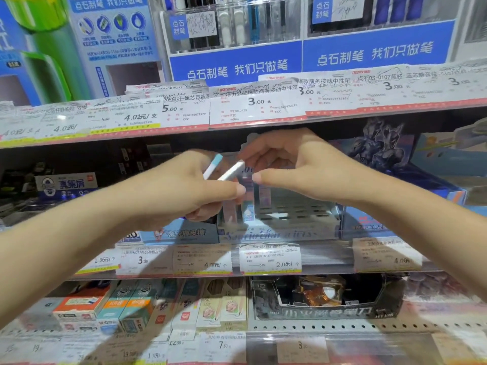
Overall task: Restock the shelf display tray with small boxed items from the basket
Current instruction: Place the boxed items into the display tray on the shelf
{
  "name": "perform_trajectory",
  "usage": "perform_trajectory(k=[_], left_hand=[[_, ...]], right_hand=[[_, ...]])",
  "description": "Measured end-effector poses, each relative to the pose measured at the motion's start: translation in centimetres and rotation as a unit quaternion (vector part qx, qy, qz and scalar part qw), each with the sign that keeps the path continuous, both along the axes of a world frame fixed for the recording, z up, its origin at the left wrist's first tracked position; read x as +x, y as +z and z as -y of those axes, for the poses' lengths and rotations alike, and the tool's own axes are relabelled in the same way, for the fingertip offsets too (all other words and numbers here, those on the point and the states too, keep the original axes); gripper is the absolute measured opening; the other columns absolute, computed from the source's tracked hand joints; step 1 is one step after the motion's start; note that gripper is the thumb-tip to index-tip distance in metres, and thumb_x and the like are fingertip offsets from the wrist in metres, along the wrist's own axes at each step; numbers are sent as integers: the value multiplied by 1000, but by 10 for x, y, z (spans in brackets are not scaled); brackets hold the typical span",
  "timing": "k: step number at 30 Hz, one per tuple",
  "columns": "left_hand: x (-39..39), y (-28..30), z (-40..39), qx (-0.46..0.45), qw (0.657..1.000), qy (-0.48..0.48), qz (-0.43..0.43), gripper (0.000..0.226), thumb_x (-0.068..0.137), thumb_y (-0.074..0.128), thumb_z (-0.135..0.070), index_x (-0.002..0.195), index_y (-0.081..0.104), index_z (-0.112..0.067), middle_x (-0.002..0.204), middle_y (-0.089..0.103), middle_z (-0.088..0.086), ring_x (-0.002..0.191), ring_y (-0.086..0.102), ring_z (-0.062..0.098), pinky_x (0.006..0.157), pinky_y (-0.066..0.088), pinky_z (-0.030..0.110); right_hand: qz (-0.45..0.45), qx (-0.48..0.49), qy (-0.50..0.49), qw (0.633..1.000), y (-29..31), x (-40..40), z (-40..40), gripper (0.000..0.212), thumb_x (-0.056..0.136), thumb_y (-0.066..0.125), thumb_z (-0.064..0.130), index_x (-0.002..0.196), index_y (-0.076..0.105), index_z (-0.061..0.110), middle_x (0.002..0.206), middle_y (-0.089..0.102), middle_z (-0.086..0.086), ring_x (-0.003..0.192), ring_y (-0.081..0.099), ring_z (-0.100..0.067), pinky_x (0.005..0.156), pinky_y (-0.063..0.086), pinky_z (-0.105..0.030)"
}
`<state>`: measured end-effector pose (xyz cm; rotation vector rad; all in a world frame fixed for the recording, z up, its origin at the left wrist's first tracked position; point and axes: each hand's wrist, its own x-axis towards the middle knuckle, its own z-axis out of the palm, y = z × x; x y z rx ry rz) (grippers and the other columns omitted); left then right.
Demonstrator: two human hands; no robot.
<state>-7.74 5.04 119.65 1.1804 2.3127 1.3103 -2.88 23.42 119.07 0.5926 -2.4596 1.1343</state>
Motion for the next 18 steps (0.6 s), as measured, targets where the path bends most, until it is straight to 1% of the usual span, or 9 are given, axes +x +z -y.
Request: perform_trajectory(k=[2, 3, 6, 8, 9, 11, 14, 16, 18], left_hand=[[3, -3, -4, -17, 998, -40, 40, 20, 87, 56, -3, 67, 56, -4, 36, 41, 0, 33, 28, 9, 36, 20, 15], [3, -4, -5, -26, 997, -48, 50, 17, 86, 58, -3, 68, 59, -4, 38, 39, 2, 34, 29, 10, 36, 22, 15], [-1, -9, -8, -49, 995, -52, 64, 23, 83, 66, -9, 60, 63, -11, 40, 44, 3, 39, 36, 12, 43, 33, 17], [-2, -11, -8, -34, 994, -52, 87, 20, 81, 70, -17, 62, 68, -12, 47, 51, 7, 43, 38, 14, 55, 39, 20], [-2, -12, -7, -12, 993, -43, 107, 16, 79, 70, -22, 69, 70, -9, 54, 53, 12, 43, 37, 13, 53, 39, 20], [-4, -15, -4, 47, 990, -7, 136, 24, 72, 67, -21, 78, 63, 1, 64, 58, 19, 39, 36, 10, 42, 34, 14], [-8, -20, -2, 105, 989, 41, 96, 19, 69, 66, -13, 75, 57, 3, 59, 60, 12, 37, 41, 8, 36, 34, 12], [-8, -20, -3, 100, 992, 59, 56, 16, 75, 66, -7, 77, 57, 6, 53, 56, 10, 37, 40, 8, 35, 33, 12], [-9, -20, -5, 88, 993, 66, 35, 14, 79, 65, -3, 80, 58, 10, 48, 51, 10, 36, 37, 9, 34, 29, 12]], right_hand=[[10, -24, 41, 999, -1, 3, 5, 26, 76, 69, 8, 99, 61, 18, 95, 66, -5, 85, 64, -16, 80, 52, -25], [7, -26, 46, 999, -2, 4, 7, 24, 76, 70, 8, 98, 62, 16, 93, 67, -6, 85, 66, -17, 79, 53, -25], [-15, -14, 17, 1000, -5, 3, 8, 11, 75, 71, 8, 78, 66, 17, 74, 67, 4, 64, 63, 1, 63, 48, -11], [-17, -6, -11, 1000, -6, 2, 2, 15, 75, 72, 8, 69, 65, 20, 67, 65, 8, 57, 59, 5, 57, 43, -6], [-16, -16, -23, 999, -6, 2, -2, 16, 74, 72, 8, 68, 64, 21, 66, 65, 8, 57, 59, 4, 56, 43, -6], [-8, -56, -40, 998, -8, 1, -9, 17, 73, 73, 7, 67, 64, 20, 66, 65, 5, 58, 58, 1, 57, 45, -7], [31, -53, -47, 997, -10, 2, -14, 15, 72, 73, 8, 70, 64, 20, 68, 65, 3, 62, 58, -2, 59, 46, -10], [87, -3, -22, 996, -10, 4, -14, 13, 73, 73, 10, 81, 65, 17, 74, 68, 1, 67, 61, -8, 64, 49, -17], [117, 45, -5, 992, -10, 5, -9, 24, 73, 74, 12, 94, 63, 14, 85, 72, -4, 71, 62, -15, 69, 51, -27]])
